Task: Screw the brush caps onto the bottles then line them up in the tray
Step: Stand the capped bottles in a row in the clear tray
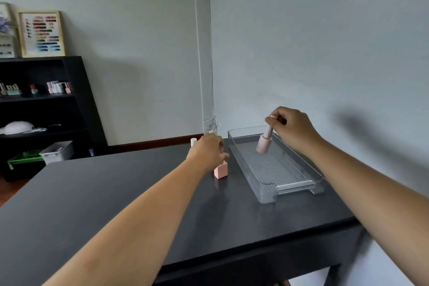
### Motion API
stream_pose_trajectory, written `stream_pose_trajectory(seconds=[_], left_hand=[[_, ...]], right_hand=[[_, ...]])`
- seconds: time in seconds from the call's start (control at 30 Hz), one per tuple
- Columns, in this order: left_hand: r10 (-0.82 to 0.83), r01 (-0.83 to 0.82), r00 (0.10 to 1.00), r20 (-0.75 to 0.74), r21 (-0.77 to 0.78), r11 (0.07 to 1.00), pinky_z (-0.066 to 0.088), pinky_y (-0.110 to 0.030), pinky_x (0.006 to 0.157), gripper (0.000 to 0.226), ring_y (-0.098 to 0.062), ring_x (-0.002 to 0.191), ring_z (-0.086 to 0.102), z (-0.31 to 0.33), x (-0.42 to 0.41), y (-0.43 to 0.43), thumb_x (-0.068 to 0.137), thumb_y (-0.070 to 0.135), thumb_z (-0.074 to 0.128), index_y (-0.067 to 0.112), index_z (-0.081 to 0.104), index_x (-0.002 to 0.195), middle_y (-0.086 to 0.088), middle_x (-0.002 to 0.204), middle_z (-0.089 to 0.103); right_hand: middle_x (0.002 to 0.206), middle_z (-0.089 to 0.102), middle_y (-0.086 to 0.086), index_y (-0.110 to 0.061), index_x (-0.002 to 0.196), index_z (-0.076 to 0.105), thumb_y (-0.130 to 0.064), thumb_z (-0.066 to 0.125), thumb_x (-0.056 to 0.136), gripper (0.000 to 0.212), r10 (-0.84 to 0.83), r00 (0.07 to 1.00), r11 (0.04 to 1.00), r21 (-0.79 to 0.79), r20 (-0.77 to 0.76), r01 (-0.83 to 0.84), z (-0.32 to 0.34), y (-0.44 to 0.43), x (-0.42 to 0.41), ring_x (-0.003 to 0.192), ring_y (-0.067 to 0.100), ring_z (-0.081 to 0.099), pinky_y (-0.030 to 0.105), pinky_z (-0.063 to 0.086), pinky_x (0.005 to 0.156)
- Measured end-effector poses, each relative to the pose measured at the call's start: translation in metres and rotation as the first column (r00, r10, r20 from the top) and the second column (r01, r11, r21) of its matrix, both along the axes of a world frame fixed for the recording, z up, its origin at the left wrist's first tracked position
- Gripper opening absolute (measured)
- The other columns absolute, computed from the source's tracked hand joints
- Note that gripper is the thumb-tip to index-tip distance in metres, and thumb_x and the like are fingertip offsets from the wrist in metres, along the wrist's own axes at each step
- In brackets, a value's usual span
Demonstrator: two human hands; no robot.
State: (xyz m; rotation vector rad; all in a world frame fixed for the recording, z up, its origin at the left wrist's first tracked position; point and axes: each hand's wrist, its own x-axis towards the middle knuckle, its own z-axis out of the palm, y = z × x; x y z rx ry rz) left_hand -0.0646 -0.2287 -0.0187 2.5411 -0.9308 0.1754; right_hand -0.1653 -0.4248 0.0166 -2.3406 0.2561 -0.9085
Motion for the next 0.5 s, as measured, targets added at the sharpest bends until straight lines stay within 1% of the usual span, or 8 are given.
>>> stream_pose_trajectory(seconds=[0.03, 0.1, 0.2, 0.27, 0.37, 0.43, 0.5], left_hand=[[0.007, -0.007, 1.0, -0.018, 0.007, 1.0, 0.047, -0.04, 0.092, 0.029, -0.023, 0.104, 0.057, -0.001, 0.0, -0.003, 0.085, 0.027, 0.064, 0.012, 0.061, 0.109, -0.004, 0.107, 0.065], [0.026, -0.024, 0.999, -0.045, 0.026, 0.999, 0.046, -0.042, 0.093, 0.022, -0.022, 0.103, 0.058, -0.002, 0.001, -0.007, 0.086, 0.021, 0.063, 0.013, 0.063, 0.107, -0.004, 0.102, 0.067], [0.037, -0.037, 0.997, -0.063, 0.007, 0.999, 0.046, -0.04, 0.093, 0.016, -0.02, 0.099, 0.059, -0.003, 0.005, -0.009, 0.085, 0.011, 0.062, 0.011, 0.066, 0.101, -0.003, 0.093, 0.069], [0.011, -0.011, 0.997, -0.072, 0.005, 1.0, 0.048, -0.035, 0.089, 0.016, -0.02, 0.097, 0.061, 0.003, 0.007, -0.009, 0.083, 0.008, 0.065, 0.008, 0.069, 0.098, -0.003, 0.089, 0.067], [-0.056, 0.056, 0.996, -0.069, -0.004, 0.998, 0.047, -0.024, 0.074, 0.013, -0.016, 0.084, 0.064, 0.024, 0.013, -0.012, 0.081, 0.004, 0.065, 0.007, 0.07, 0.092, 0.001, 0.078, 0.065], [-0.104, 0.105, 0.994, -0.013, 0.002, 0.995, 0.042, -0.019, 0.071, 0.012, -0.01, 0.077, 0.06, 0.046, 0.017, -0.02, 0.081, 0.006, 0.065, 0.009, 0.071, 0.091, 0.004, 0.074, 0.064], [-0.135, 0.137, 0.99, 0.039, -0.035, 0.99, 0.041, -0.018, 0.068, 0.012, -0.007, 0.074, 0.058, 0.065, 0.021, -0.031, 0.078, 0.012, 0.07, 0.012, 0.07, 0.09, 0.008, 0.074, 0.063]], right_hand=[[0.059, 0.053, -0.006, -0.012, 0.083, 0.065, -0.024, 0.059, 0.09, 0.015, -0.009, 1.0, 1.0, -0.004, -0.003, 0.009, -0.003, -0.005, -0.001, 0.054, 0.007, 0.046, 0.009, 0.034, 0.049], [0.061, 0.054, -0.005, -0.011, 0.084, 0.065, -0.023, 0.058, 0.091, 0.016, -0.024, 1.0, 1.0, -0.012, -0.006, 0.024, -0.009, -0.015, -0.002, 0.056, 0.007, 0.045, 0.006, 0.034, 0.05], [0.066, 0.054, -0.001, -0.009, 0.088, 0.065, -0.023, 0.055, 0.093, 0.018, -0.027, 0.999, 1.0, -0.015, -0.023, 0.027, -0.017, -0.025, -0.001, 0.056, 0.008, 0.043, 0.005, 0.034, 0.05], [0.067, 0.055, -0.001, -0.009, 0.09, 0.065, -0.022, 0.053, 0.094, 0.018, -0.013, 0.999, 1.0, -0.016, -0.044, 0.012, -0.02, -0.031, 0.0, 0.055, 0.008, 0.042, 0.006, 0.034, 0.049], [0.066, 0.055, -0.005, -0.011, 0.087, 0.064, -0.023, 0.054, 0.094, 0.017, 0.008, 0.998, 1.0, -0.011, -0.069, -0.008, -0.02, -0.037, 0.006, 0.055, 0.006, 0.042, 0.01, 0.034, 0.048], [0.066, 0.055, -0.008, -0.014, 0.084, 0.063, -0.024, 0.055, 0.092, 0.015, 0.0, 0.996, 1.0, -0.008, -0.086, -0.001, -0.017, -0.043, 0.013, 0.056, 0.005, 0.044, 0.017, 0.032, 0.051], [0.066, 0.054, -0.01, -0.015, 0.083, 0.062, -0.023, 0.056, 0.091, 0.014, -0.01, 0.993, 1.0, -0.029, -0.118, 0.006, -0.014, -0.05, 0.022, 0.058, 0.004, 0.044, 0.017, 0.031, 0.052]])
